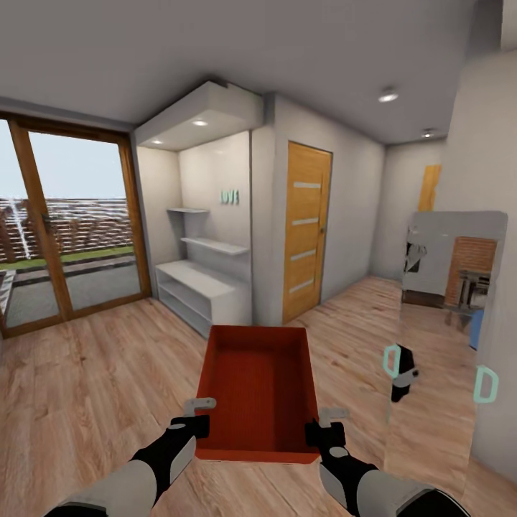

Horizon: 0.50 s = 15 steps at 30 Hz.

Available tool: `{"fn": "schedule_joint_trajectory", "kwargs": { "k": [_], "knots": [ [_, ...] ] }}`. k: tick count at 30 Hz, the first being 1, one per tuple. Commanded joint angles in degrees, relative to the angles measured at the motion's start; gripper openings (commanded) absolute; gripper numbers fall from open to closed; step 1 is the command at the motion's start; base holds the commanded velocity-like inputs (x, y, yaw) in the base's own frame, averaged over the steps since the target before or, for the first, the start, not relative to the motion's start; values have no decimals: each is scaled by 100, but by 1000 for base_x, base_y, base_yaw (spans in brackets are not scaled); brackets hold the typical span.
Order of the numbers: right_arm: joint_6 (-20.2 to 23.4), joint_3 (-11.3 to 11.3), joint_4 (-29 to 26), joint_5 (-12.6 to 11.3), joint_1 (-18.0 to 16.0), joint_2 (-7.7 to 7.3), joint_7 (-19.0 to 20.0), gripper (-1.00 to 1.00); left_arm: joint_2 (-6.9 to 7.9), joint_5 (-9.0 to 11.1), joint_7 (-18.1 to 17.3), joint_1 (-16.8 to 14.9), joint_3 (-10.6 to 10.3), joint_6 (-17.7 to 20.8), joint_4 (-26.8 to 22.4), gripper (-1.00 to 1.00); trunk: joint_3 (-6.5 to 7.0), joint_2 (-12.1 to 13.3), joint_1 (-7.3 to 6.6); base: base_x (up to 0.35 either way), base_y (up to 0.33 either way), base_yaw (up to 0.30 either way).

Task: Move the two storage containers from the living room to the garage. In the garage, place one container on the floor and stack the other container on top of it (either order is fine).

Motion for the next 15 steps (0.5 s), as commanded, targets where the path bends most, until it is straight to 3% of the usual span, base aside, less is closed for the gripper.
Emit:
{"fn": "schedule_joint_trajectory", "kwargs": {
  "k": [1, 6, 15],
  "knots": [
    [-24, -196, -6, -11, -5, 2, -12, -100, 68, -19, 113, -4, 193, 41, -14, -100, -9, -7, 4, 324, 0, 0],
    [-24, -196, -7, -11, -9, 2, -12, -100, 68, -19, 113, -4, 193, 41, -14, -100, -10, -7, 4, 324, 0, -132],
    [-24, -196, -7, -11, -6, 2, -12, -100, 71, -19, 113, -4, 193, 43, -14, -100, -25, -7, 4, 324, 0, -258]
  ]
}}
